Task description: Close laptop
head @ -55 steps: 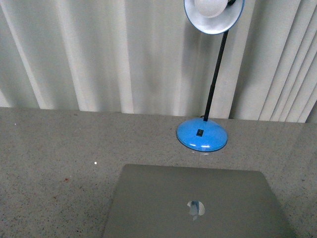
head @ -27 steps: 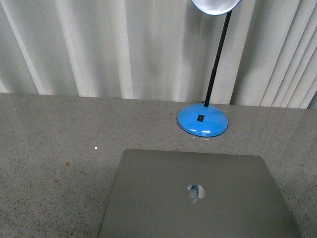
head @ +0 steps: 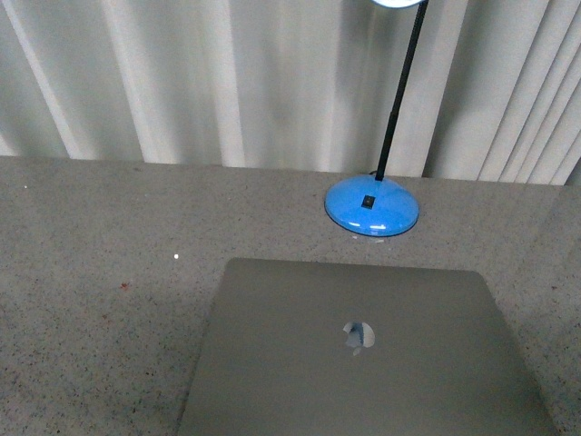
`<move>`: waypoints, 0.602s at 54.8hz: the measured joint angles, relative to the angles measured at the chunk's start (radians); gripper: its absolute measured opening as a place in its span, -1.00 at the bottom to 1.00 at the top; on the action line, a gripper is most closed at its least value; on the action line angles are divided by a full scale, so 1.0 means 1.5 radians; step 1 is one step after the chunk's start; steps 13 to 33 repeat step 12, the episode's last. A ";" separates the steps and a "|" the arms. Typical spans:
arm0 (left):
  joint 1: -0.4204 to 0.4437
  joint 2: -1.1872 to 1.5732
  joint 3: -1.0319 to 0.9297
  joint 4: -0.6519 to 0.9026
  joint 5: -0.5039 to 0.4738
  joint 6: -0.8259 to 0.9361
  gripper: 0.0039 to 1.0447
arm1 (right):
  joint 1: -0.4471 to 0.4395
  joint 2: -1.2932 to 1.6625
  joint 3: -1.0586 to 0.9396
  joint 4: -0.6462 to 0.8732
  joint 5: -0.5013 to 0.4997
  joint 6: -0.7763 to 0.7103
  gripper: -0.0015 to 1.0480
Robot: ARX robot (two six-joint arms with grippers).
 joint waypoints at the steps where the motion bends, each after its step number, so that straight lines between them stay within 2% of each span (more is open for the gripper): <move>1: 0.000 0.000 0.000 0.000 0.000 0.000 0.87 | 0.000 0.000 0.000 0.000 0.000 0.000 0.86; 33: 0.000 0.000 0.000 0.000 0.000 0.000 0.87 | 0.000 0.000 0.000 0.000 0.000 0.000 0.86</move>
